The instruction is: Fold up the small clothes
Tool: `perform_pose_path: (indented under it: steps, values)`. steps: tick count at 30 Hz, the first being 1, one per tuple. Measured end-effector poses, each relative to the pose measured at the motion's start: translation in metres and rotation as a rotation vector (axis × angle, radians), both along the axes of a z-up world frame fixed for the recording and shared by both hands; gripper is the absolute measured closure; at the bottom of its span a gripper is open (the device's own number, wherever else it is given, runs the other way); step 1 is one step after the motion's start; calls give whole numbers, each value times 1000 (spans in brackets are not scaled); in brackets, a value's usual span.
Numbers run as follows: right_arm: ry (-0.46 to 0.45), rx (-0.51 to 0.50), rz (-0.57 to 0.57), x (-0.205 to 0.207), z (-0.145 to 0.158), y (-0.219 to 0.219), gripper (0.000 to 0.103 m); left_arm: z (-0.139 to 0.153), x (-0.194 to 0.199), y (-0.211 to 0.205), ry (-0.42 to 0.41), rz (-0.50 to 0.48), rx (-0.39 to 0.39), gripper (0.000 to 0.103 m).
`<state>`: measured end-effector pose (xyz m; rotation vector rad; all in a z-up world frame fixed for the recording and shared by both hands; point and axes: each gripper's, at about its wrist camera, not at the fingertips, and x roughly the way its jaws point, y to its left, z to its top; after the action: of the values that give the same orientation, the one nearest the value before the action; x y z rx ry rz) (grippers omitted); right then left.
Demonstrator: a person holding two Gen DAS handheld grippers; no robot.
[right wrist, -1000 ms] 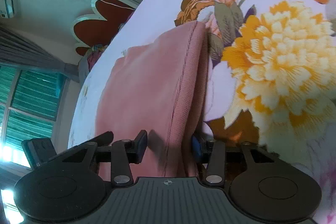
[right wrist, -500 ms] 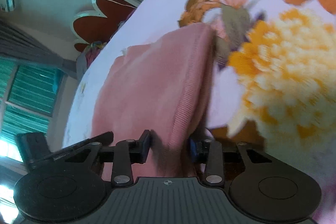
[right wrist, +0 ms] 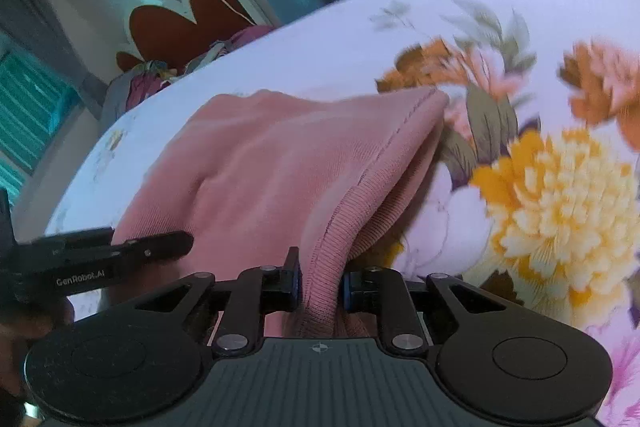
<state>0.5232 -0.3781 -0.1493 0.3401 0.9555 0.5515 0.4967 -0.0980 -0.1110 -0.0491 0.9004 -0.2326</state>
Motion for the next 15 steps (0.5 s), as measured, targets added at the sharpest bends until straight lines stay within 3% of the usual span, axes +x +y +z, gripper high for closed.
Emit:
perform_pose_path:
  steps: [8,15]
  values:
    - [-98,-93,-24,-21,35,26,85,22,-15,11,-68,-93,-22,73]
    - [-152,-127,-40,-41,62,78,85,48,-31,69,-111,-121,-32,73]
